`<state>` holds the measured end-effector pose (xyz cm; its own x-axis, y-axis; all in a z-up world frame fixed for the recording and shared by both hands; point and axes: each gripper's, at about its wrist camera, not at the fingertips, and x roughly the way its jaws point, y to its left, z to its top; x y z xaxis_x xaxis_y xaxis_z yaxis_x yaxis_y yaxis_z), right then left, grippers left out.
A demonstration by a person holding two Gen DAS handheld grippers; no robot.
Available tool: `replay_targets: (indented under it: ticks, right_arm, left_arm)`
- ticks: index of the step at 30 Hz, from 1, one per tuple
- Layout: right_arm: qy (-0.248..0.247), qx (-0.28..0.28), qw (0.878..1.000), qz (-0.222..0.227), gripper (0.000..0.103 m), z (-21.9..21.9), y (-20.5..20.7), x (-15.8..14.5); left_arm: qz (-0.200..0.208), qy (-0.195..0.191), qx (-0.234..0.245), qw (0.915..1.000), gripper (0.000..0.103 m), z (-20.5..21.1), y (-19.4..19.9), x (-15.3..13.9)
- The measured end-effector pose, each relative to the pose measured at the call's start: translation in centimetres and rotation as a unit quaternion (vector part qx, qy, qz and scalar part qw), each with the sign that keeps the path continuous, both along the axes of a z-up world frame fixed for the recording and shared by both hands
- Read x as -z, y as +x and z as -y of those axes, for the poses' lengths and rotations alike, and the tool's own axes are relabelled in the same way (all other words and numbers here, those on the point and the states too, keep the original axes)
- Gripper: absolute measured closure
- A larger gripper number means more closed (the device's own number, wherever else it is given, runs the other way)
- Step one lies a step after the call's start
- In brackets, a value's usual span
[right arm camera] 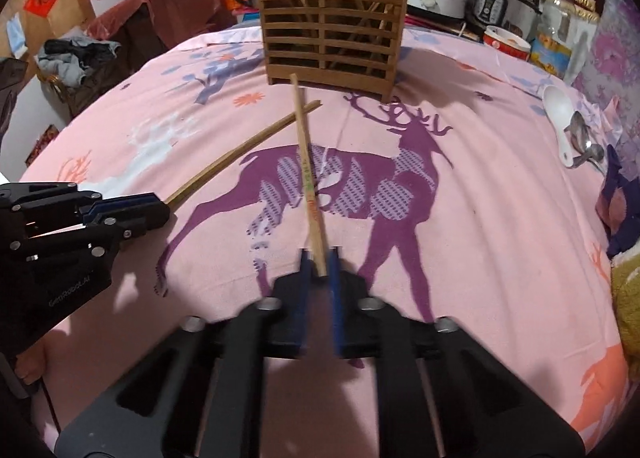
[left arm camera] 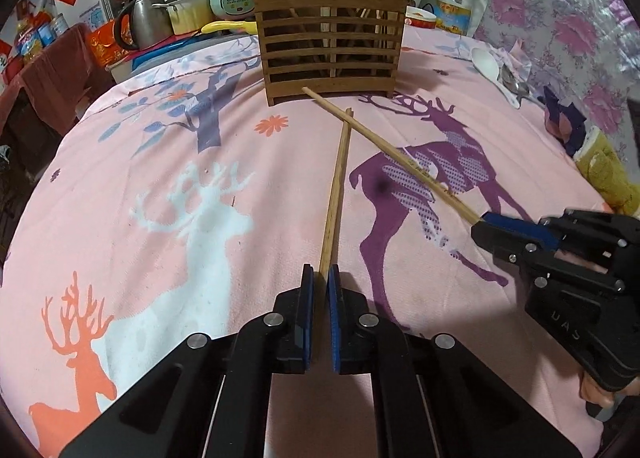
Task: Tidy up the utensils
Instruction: 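Lift both chopsticks over the wooden holder and lower them into it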
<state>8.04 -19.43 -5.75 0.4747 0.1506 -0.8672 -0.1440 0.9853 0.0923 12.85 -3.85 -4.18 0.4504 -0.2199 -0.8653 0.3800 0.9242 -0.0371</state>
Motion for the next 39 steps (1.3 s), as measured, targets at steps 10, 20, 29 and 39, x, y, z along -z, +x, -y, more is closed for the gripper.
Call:
replay_targets:
  ticks: [10,20,29,39]
  right_arm:
    - [0.010,0.021,0.998,0.059,0.096,1.0,-1.0,-2.8]
    - [0.034,0.040,0.986,0.159,0.097,1.7,-3.2,-7.7]
    - [0.052,0.049,0.986,0.148,0.097,2.7,-2.9,-7.1]
    - [0.066,0.057,0.985,0.150,0.097,3.2,-3.2,-7.2]
  left_arm:
    - [0.081,-0.027,-0.020,0.9962,0.098,-0.9,-1.1,-4.1]
    - [0.081,-0.018,-0.006,0.9965,0.078,-0.6,-1.7,-5.4]
    - [0.000,0.013,0.019,0.9997,0.075,-0.3,-1.4,0.2]
    - [0.063,-0.022,0.017,0.9976,0.098,-0.7,-2.9,-4.5]
